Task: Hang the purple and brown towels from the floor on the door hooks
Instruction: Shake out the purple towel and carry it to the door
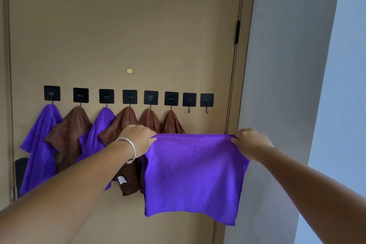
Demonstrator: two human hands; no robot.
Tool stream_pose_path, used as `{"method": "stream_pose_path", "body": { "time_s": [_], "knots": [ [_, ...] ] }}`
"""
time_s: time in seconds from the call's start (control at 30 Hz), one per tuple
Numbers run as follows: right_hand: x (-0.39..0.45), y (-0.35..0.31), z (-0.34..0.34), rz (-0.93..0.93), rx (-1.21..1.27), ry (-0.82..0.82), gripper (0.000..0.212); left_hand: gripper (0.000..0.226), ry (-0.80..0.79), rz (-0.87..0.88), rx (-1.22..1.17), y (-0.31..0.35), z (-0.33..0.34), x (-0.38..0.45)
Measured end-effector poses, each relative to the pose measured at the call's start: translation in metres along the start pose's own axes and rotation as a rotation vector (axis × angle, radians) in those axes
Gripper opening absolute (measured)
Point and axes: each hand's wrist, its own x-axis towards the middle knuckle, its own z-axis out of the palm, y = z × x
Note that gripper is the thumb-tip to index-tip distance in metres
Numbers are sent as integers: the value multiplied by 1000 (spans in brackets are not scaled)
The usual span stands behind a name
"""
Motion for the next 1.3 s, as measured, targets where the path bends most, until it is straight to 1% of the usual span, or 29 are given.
{"method": "stream_pose_path", "body": {
  "time_s": [0.07,0.2,0.27,0.37,0.47,0.57,0.63,0.7,0.83,0.87,0.93,1.03,1.23,1.3],
  "knots": [
    [18,-1,8,3,45,33,36,37,48,9,-8,-3,9,12],
    [55,-5,23,54,206,95,32,32,89,-21,-81,-8,22,39],
    [71,-8,28,37,233,160,31,29,119,-11,-86,-9,25,51],
    [101,-8,33,9,236,229,33,31,163,-24,-102,-12,30,74],
    [125,-11,34,-115,263,325,25,20,243,7,-62,-17,31,97],
    [143,-12,31,-299,158,375,27,34,297,136,85,-16,26,116],
    [158,-12,31,-449,29,368,23,40,249,233,201,-13,22,126],
    [171,-13,33,-535,-44,371,20,39,201,213,251,-12,23,139],
    [189,-20,40,-479,-65,315,37,60,187,37,198,-7,33,163],
    [193,-23,42,-462,-75,300,39,66,172,0,204,-4,36,168],
    [200,-29,45,-436,-95,280,40,71,135,-57,225,2,41,176],
    [210,-39,55,-403,-118,242,38,67,107,-102,246,14,46,191],
    [215,-58,74,-341,-137,206,29,40,0,-125,331,39,58,221],
    [213,-63,85,-338,-117,195,27,37,-36,-115,334,48,69,226]
  ]
}}
